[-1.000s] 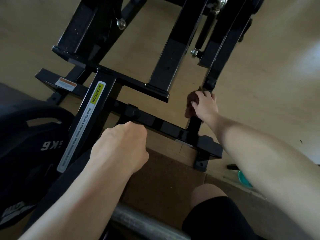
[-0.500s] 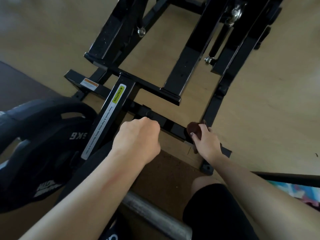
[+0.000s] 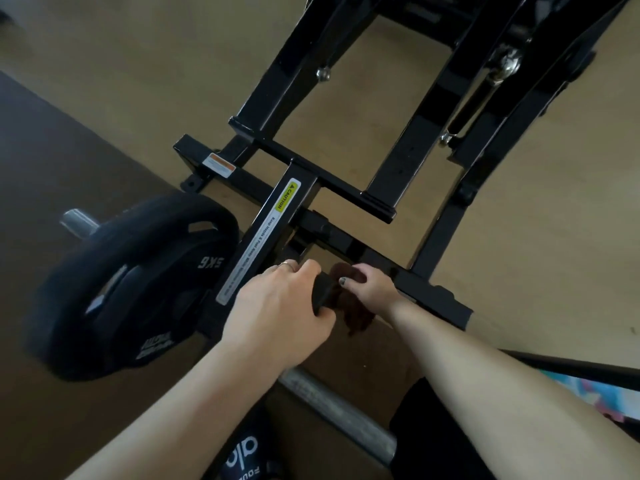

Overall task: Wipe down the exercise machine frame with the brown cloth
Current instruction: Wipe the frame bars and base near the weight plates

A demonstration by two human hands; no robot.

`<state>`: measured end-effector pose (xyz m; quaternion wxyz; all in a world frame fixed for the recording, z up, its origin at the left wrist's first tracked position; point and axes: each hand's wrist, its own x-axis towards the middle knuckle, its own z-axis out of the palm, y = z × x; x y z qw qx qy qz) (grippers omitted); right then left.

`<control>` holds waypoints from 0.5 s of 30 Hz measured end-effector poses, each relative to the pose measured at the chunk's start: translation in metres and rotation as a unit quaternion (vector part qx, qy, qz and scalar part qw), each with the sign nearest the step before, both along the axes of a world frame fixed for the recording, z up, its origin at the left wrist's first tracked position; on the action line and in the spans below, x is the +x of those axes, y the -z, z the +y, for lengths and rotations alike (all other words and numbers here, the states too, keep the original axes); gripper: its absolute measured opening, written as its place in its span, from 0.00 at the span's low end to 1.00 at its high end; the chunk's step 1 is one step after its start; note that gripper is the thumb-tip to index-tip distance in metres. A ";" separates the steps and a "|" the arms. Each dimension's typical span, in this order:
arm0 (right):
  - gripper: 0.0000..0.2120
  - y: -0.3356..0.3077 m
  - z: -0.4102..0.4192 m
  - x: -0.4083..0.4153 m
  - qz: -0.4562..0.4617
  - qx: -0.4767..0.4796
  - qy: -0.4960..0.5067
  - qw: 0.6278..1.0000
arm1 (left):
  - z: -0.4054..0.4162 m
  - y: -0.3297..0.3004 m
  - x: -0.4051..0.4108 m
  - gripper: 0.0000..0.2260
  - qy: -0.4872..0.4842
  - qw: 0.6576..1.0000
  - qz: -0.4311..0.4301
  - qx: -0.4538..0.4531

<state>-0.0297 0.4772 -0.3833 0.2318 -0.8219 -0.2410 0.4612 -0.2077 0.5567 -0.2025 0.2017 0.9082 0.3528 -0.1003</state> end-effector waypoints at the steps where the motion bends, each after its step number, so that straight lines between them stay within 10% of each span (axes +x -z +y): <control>1: 0.16 -0.013 -0.004 -0.006 0.005 -0.010 0.011 1.000 | 0.000 -0.005 -0.001 0.19 0.010 1.000 0.011 0.001; 15: 0.16 -0.369 -0.022 -0.043 0.021 0.068 0.148 0.986 | 0.017 -0.279 -0.036 0.27 -0.111 0.977 0.029 -0.177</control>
